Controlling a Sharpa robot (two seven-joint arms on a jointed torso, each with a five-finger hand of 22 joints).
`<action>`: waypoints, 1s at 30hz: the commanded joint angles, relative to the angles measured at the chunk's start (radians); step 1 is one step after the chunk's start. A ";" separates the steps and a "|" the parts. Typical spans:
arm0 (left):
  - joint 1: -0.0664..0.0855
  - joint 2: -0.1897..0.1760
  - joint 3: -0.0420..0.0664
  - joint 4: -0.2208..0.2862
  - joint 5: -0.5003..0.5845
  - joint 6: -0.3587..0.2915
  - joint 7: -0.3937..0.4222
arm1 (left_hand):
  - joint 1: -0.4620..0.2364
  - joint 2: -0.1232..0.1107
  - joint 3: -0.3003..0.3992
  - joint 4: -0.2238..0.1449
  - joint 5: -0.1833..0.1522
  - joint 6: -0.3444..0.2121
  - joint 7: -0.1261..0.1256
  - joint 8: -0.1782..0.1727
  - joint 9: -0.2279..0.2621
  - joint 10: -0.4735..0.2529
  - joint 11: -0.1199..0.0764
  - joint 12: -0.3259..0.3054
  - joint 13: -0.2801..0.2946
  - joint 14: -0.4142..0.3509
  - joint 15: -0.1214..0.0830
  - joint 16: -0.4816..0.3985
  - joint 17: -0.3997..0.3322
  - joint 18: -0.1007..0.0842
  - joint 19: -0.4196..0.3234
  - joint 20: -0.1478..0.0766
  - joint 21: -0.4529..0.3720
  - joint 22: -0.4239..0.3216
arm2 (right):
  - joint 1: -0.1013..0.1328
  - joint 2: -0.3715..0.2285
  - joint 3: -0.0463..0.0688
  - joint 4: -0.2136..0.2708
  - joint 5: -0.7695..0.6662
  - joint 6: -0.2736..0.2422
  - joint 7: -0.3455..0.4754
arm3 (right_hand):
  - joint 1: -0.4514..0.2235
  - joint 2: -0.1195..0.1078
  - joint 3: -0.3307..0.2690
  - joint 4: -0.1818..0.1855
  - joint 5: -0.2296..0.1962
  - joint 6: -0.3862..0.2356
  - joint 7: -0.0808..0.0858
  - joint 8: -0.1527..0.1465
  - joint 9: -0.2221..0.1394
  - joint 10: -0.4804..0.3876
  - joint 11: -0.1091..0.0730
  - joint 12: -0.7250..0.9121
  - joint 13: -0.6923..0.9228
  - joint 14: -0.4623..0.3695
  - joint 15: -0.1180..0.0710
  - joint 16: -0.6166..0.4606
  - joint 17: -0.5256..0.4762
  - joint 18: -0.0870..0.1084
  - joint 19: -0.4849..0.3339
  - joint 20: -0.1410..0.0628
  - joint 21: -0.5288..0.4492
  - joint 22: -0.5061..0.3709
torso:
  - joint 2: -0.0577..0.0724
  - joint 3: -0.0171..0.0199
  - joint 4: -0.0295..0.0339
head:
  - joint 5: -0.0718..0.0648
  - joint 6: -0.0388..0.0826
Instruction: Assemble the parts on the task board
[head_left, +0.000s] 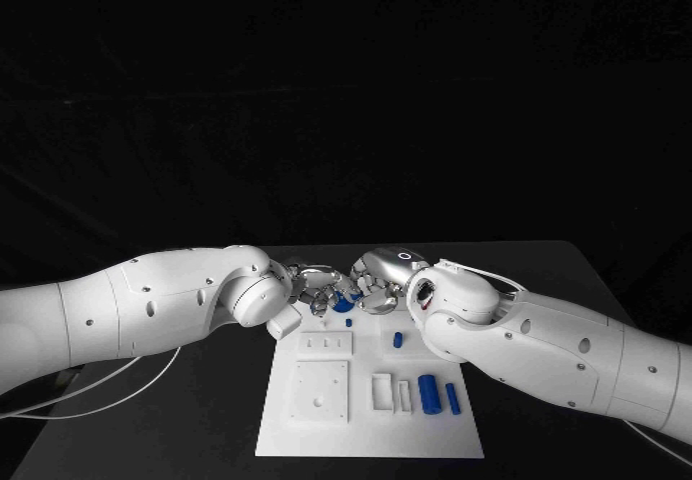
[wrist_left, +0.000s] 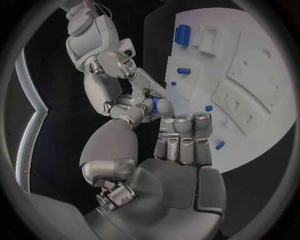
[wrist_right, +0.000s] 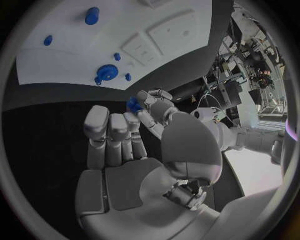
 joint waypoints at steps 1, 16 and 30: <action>0.003 0.003 0.004 0.008 0.011 0.017 0.034 | 0.034 0.055 0.009 -0.020 -0.005 0.046 0.006 0.009 0.024 0.013 0.000 0.004 -0.002 0.007 -0.014 0.007 0.002 0.001 -0.004 -0.150 0.008 -0.003 | -0.002 -0.001 -0.003 -0.006 -0.001 0.006 0.002 | -0.006 -0.026 -0.002 0.005 0.003 0.034 0.037 0.001 0.000 -0.001 -0.004 -0.009 -0.003 0.002 -0.005 -0.005 0.000 0.117 -0.001 -0.003 -0.006 -0.001 | 0.000 -0.0005 0.0000 | 0.000 0.001; 0.003 0.006 0.003 -0.005 -0.014 0.018 0.027 | 0.025 0.072 0.011 -0.037 -0.017 0.050 0.004 0.009 0.023 0.020 -0.002 0.002 -0.005 0.011 -0.016 0.010 0.003 0.002 -0.005 -0.150 0.014 -0.009 | -0.002 -0.020 -0.005 -0.025 0.015 -0.046 0.022 | -0.057 -0.144 -0.078 0.085 0.034 -0.100 0.083 -0.079 -0.034 -0.038 0.041 -0.050 -0.034 -0.004 0.037 -0.029 -0.009 0.117 -0.017 0.002 -0.035 -0.012 | 0.000 -0.0004 0.0010 | -0.002 0.000; 0.003 -0.012 0.002 -0.018 -0.245 0.030 0.009 | 0.019 0.068 0.014 -0.055 -0.009 0.062 0.001 0.011 0.022 0.036 -0.003 0.001 -0.009 0.019 -0.016 0.016 0.005 0.003 -0.003 -0.151 0.019 -0.015 | -0.002 -0.123 -0.005 -0.102 0.080 -0.162 0.108 | -0.042 -0.141 -0.108 0.096 0.075 -0.111 0.088 -0.082 -0.036 -0.048 0.045 -0.053 -0.049 -0.012 0.041 -0.042 -0.012 0.117 -0.030 0.008 -0.050 -0.014 | -0.001 0.0012 -0.0004 | 0.016 -0.003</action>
